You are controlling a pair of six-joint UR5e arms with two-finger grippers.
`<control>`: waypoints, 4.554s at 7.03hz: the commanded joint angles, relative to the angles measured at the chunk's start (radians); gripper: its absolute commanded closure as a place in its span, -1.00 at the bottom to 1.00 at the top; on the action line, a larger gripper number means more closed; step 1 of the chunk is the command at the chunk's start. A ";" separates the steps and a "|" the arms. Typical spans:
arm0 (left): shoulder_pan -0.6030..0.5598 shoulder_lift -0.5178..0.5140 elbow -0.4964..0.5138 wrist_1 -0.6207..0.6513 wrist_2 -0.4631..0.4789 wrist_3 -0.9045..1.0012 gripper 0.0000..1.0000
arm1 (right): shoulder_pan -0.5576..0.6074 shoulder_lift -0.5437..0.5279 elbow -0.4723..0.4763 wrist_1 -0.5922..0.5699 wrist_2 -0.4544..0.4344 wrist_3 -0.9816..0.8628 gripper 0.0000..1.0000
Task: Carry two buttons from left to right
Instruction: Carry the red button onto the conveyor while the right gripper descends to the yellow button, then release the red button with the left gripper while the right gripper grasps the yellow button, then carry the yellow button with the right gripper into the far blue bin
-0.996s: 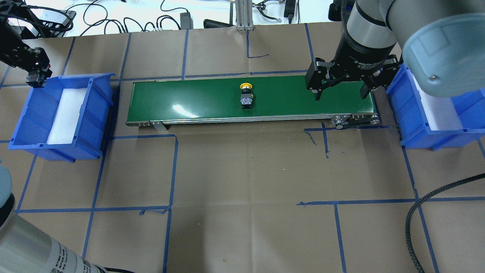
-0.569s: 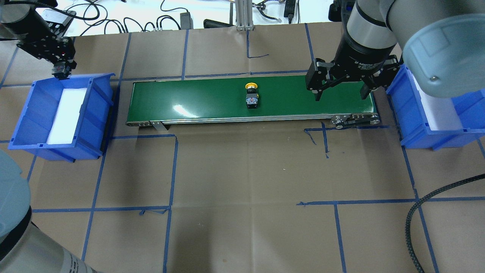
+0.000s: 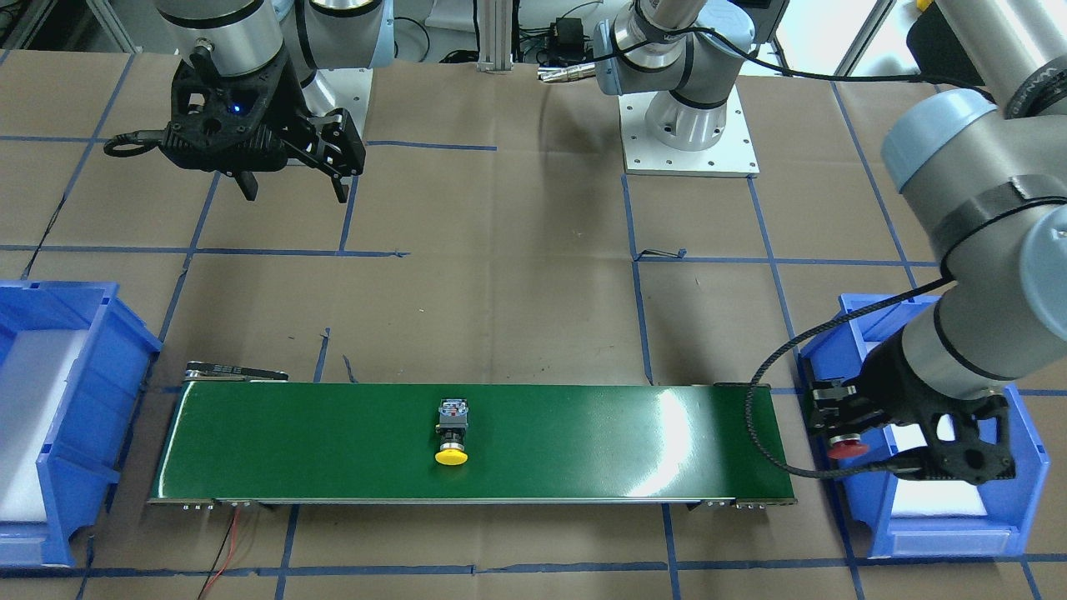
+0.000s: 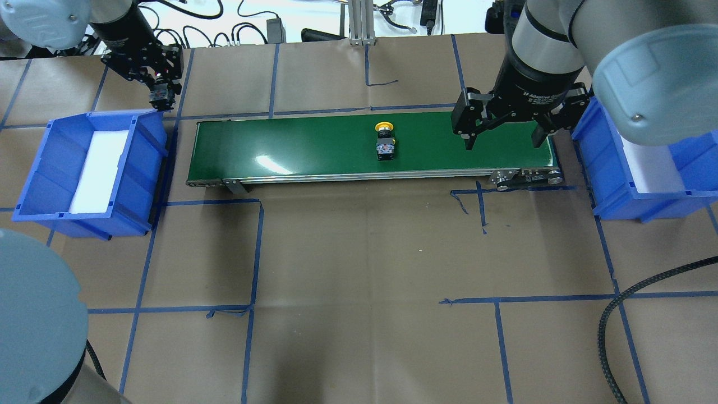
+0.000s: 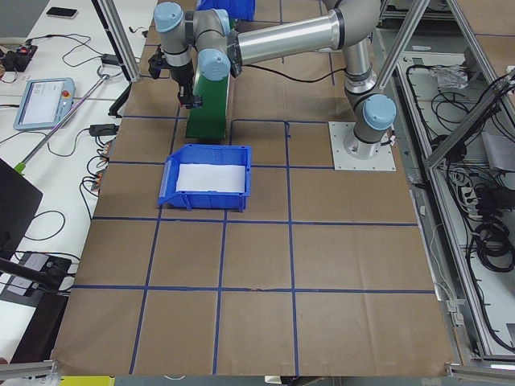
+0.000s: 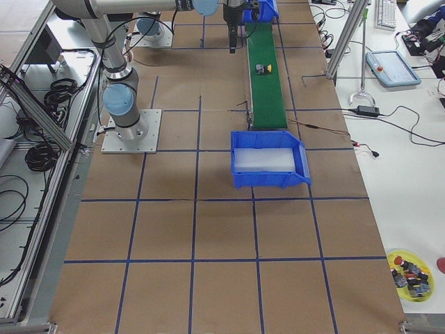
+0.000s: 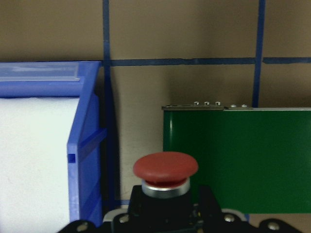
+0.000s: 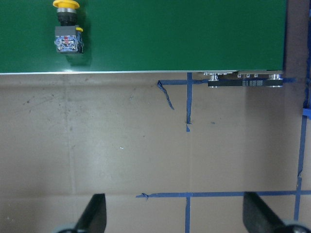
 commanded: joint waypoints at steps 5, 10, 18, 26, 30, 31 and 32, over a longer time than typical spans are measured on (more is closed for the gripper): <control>-0.055 -0.025 -0.162 0.158 0.000 -0.033 0.86 | -0.006 0.132 0.048 -0.286 -0.005 -0.009 -1.00; -0.055 -0.034 -0.299 0.361 0.000 -0.058 0.29 | -0.038 0.226 0.047 -0.345 0.002 0.003 -1.00; -0.057 0.146 -0.196 0.057 0.003 -0.102 -1.00 | -0.038 0.491 -0.033 -0.540 0.058 -0.001 -1.00; -0.074 0.478 -0.357 -0.091 -0.013 -0.118 -1.00 | -0.078 0.527 -0.044 -0.388 0.043 -0.015 0.94; -0.092 0.468 -0.357 -0.091 -0.016 -0.116 -1.00 | -0.283 0.429 -0.172 -0.288 0.038 -0.234 0.97; -0.094 0.468 -0.361 -0.091 -0.016 -0.116 -1.00 | -0.367 0.418 -0.191 -0.253 0.037 -0.327 0.96; -0.101 0.468 -0.363 -0.091 -0.016 -0.116 -1.00 | -0.449 0.404 -0.190 -0.237 0.035 -0.445 0.96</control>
